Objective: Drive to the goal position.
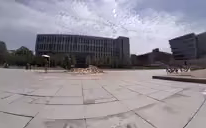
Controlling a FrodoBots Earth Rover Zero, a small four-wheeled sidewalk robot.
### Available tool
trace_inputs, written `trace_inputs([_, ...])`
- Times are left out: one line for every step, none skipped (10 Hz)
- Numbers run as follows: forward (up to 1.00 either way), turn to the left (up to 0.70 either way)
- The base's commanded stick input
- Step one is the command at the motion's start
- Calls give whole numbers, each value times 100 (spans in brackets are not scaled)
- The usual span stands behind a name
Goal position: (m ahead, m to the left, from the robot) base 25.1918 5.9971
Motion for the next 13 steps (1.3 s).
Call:
trace_inputs([45, -27])
trace_inputs([45, -25])
trace_inputs([45, -19])
trace_inputs([45, 0])
trace_inputs([45, 0])
trace_inputs([45, 0])
trace_inputs([45, 0])
trace_inputs([45, 0])
trace_inputs([45, 0])
trace_inputs([45, 0])
trace_inputs([45, 0])
trace_inputs([45, 0])
trace_inputs([45, 0])
